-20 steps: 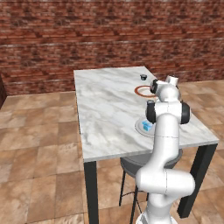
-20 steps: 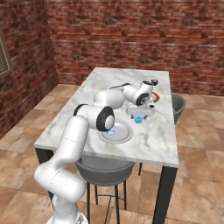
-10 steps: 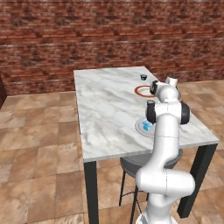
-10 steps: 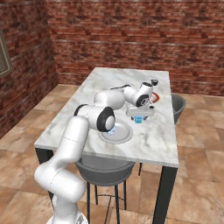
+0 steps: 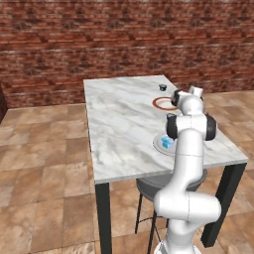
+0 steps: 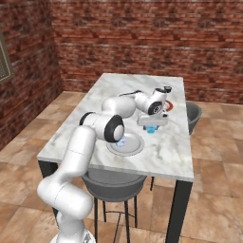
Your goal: Place two yogurt containers on each plate.
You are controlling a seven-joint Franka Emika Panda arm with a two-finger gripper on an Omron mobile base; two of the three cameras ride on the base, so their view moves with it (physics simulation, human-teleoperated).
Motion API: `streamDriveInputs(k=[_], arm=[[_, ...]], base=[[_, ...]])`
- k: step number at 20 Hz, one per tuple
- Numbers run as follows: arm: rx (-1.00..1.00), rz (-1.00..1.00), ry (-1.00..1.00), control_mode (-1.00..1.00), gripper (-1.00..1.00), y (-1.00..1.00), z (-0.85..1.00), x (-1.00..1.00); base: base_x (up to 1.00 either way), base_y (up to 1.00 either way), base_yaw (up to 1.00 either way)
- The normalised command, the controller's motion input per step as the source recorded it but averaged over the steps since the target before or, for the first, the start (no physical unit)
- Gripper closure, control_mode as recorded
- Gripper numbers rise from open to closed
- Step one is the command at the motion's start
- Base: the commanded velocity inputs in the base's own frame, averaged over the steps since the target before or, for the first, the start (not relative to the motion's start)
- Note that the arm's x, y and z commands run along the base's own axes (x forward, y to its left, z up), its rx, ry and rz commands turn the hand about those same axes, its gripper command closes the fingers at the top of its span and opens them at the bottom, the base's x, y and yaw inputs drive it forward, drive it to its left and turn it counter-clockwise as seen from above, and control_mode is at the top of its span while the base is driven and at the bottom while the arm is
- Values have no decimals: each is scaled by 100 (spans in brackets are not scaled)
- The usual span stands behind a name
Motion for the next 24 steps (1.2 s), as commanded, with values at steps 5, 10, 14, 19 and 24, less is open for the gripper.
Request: streamDriveInputs(k=[5, 10, 14, 19, 24], arm=[[0, 0, -1, -100, 100, 6, 31, -39], [0, 0, 2, -100, 100, 24, 38, -50], [0, 0, 12, -100, 100, 26, 44, -44], [-2, 0, 15, -100, 100, 34, 18, -40], [-6, 0, 3, -100, 100, 28, 0, -41]], base=[[0, 0, 0], [0, 0, 0], [0, 0, 0], [0, 0, 0], [0, 0, 0]])
